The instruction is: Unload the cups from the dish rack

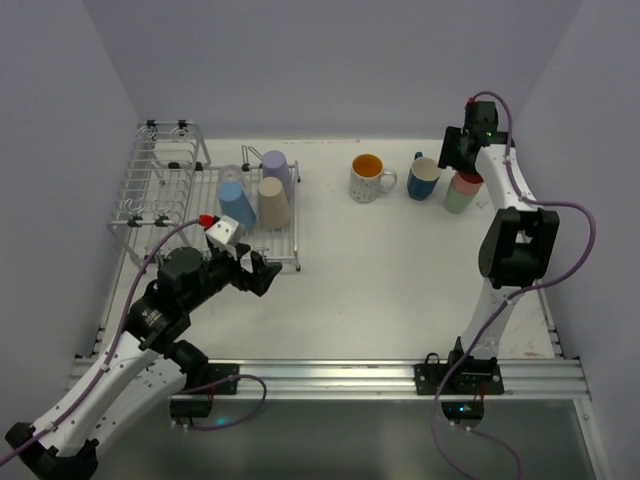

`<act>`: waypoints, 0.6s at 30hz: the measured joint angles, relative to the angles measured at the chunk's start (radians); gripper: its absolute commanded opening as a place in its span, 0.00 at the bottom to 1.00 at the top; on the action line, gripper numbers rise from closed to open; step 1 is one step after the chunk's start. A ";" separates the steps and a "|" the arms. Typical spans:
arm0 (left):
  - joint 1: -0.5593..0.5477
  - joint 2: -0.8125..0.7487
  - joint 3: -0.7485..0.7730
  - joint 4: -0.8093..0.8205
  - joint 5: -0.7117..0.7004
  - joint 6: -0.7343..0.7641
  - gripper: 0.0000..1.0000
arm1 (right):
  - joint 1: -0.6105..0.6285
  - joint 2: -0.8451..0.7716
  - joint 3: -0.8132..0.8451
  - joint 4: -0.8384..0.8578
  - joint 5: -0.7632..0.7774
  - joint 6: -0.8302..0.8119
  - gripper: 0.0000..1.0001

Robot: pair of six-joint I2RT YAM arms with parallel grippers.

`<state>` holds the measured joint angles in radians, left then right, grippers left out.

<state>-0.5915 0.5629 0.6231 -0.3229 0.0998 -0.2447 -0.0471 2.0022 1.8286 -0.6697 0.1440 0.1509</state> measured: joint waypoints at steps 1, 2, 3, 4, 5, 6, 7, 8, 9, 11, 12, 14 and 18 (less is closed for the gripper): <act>0.004 0.005 0.000 0.000 -0.001 0.000 1.00 | 0.000 -0.011 -0.006 0.003 -0.003 0.008 0.74; 0.008 0.010 0.000 0.000 -0.002 0.000 1.00 | 0.000 -0.031 -0.019 0.009 -0.008 0.017 0.79; 0.010 0.015 0.000 0.000 -0.006 0.001 1.00 | 0.000 -0.063 -0.040 0.020 -0.016 0.029 0.87; 0.011 0.018 0.000 -0.001 -0.012 0.002 1.00 | 0.001 -0.108 -0.078 0.043 -0.033 0.042 0.92; 0.012 0.020 0.000 -0.001 -0.016 0.002 1.00 | 0.002 -0.161 -0.121 0.064 -0.045 0.055 0.94; 0.014 0.022 0.000 -0.001 -0.026 0.002 1.00 | 0.002 -0.223 -0.170 0.097 -0.063 0.067 0.95; 0.015 0.024 0.000 -0.001 -0.036 0.002 1.00 | 0.005 -0.291 -0.212 0.116 -0.076 0.081 0.95; 0.016 0.025 0.000 -0.001 -0.046 0.002 1.00 | 0.007 -0.344 -0.244 0.138 -0.092 0.093 0.95; 0.016 0.031 0.000 -0.001 -0.058 0.001 1.00 | 0.010 -0.416 -0.291 0.179 -0.116 0.108 0.95; 0.016 0.044 0.007 -0.002 -0.086 -0.002 1.00 | 0.021 -0.563 -0.386 0.258 -0.169 0.145 0.95; 0.016 0.058 0.016 -0.005 -0.106 -0.007 1.00 | 0.029 -0.640 -0.450 0.320 -0.201 0.167 0.96; 0.016 0.097 0.048 -0.009 -0.148 -0.021 1.00 | 0.061 -0.784 -0.581 0.422 -0.259 0.217 0.96; 0.016 0.230 0.142 0.017 -0.229 -0.061 1.00 | 0.176 -0.954 -0.840 0.617 -0.353 0.311 0.96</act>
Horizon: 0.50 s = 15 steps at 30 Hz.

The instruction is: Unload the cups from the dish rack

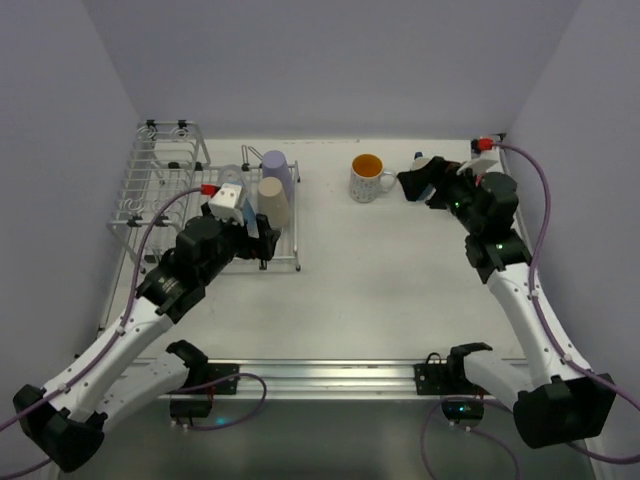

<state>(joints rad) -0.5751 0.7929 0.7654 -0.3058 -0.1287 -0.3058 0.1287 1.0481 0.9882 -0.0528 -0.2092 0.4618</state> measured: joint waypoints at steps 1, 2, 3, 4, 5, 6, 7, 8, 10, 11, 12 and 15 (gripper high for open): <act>0.000 0.032 0.019 0.014 -0.011 -0.010 1.00 | 0.034 -0.014 -0.055 0.034 -0.024 0.021 0.96; 0.000 0.074 0.039 0.037 -0.021 -0.024 1.00 | 0.058 -0.024 -0.095 0.056 -0.041 0.039 0.96; 0.000 0.118 0.055 0.060 -0.032 -0.037 1.00 | 0.084 -0.022 -0.144 0.089 -0.068 0.061 0.96; 0.000 0.163 0.067 0.085 -0.039 -0.049 1.00 | 0.101 -0.021 -0.197 0.110 -0.094 0.085 0.96; 0.000 0.203 0.074 0.105 -0.047 -0.055 1.00 | 0.111 -0.023 -0.240 0.120 -0.119 0.107 0.96; -0.001 0.241 0.080 0.118 -0.063 -0.061 1.00 | 0.117 -0.030 -0.281 0.139 -0.142 0.129 0.96; -0.002 0.278 0.090 0.127 -0.083 -0.061 1.00 | 0.121 -0.039 -0.309 0.142 -0.158 0.145 0.96; -0.002 0.316 0.100 0.135 -0.104 -0.061 1.00 | 0.126 -0.056 -0.338 0.152 -0.182 0.161 0.96; -0.002 0.380 0.127 0.149 -0.158 -0.049 1.00 | 0.135 -0.106 -0.379 0.168 -0.217 0.191 0.96; -0.002 0.408 0.139 0.159 -0.185 -0.043 1.00 | 0.141 -0.132 -0.389 0.183 -0.234 0.203 0.96; -0.002 0.430 0.150 0.171 -0.212 -0.033 1.00 | 0.147 -0.156 -0.393 0.200 -0.250 0.213 0.96; -0.002 0.488 0.178 0.225 -0.273 0.009 1.00 | 0.165 -0.207 -0.393 0.259 -0.285 0.236 0.96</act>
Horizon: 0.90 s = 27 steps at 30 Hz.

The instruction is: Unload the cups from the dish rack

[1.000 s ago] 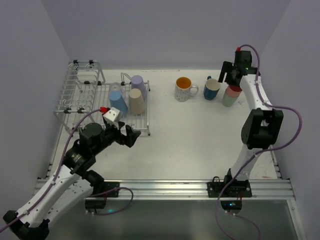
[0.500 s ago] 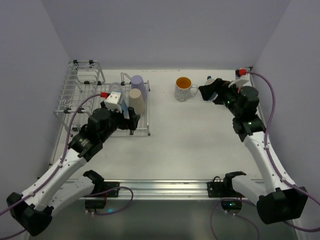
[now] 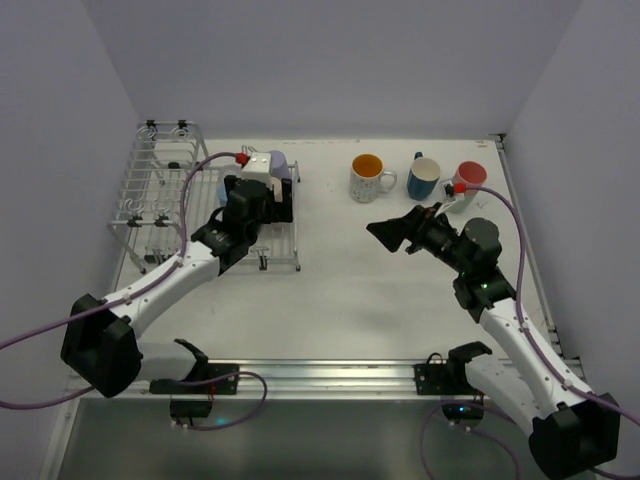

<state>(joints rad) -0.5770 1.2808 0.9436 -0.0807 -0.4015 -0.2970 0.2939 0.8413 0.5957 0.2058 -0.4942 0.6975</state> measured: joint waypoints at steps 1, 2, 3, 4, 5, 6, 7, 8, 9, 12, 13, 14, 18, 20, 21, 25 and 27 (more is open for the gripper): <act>0.000 0.022 0.011 0.019 -0.015 0.010 1.00 | 0.004 -0.008 0.000 0.016 -0.010 0.005 0.96; 0.000 0.048 0.024 0.029 -0.027 0.023 1.00 | 0.008 -0.013 0.000 0.029 -0.022 0.010 0.96; 0.001 0.076 0.037 0.045 -0.035 0.032 1.00 | 0.010 -0.013 0.000 0.039 -0.027 0.015 0.96; 0.001 0.103 0.048 0.060 -0.041 0.042 1.00 | 0.014 -0.012 0.000 0.046 -0.031 0.019 0.96; 0.002 0.127 0.055 0.073 -0.045 0.053 1.00 | 0.016 -0.012 -0.001 0.048 -0.034 0.021 0.96; 0.004 0.145 0.059 0.080 -0.046 0.059 1.00 | 0.016 -0.011 -0.003 0.051 -0.040 0.024 0.95; 0.006 0.164 0.063 0.089 -0.048 0.071 1.00 | 0.020 -0.011 -0.005 0.052 -0.045 0.026 0.95; 0.011 0.184 0.066 0.094 -0.049 0.077 1.00 | 0.021 -0.010 -0.007 0.055 -0.048 0.026 0.95; 0.016 0.203 0.072 0.095 -0.050 0.083 1.00 | 0.023 -0.010 -0.009 0.056 -0.050 0.026 0.95; 0.035 0.251 0.093 0.102 -0.053 0.100 0.99 | 0.030 -0.001 -0.009 0.058 -0.053 0.027 0.95; 0.040 0.261 0.099 0.104 -0.056 0.105 0.98 | 0.033 0.003 -0.009 0.058 -0.053 0.027 0.95; 0.042 0.266 0.101 0.108 -0.059 0.108 0.94 | 0.034 0.008 -0.009 0.058 -0.053 0.027 0.95; 0.053 0.277 0.106 0.130 -0.072 0.126 0.84 | 0.044 0.029 -0.009 0.058 -0.055 0.027 0.95; 0.053 0.277 0.106 0.141 -0.078 0.137 0.71 | 0.052 0.038 -0.009 0.057 -0.055 0.027 0.95; 0.053 0.277 0.106 0.147 -0.081 0.140 0.67 | 0.057 0.042 -0.009 0.056 -0.055 0.026 0.95; 0.053 0.262 0.078 0.179 -0.081 0.153 0.48 | 0.089 0.044 -0.005 0.053 -0.049 0.024 0.94; 0.053 0.229 0.048 0.184 -0.065 0.148 0.41 | 0.109 0.044 0.003 0.049 -0.045 0.024 0.94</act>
<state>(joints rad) -0.5236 1.5097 0.9920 0.1032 -0.4667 -0.1493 0.4034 0.8856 0.5991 0.2546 -0.5396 0.7216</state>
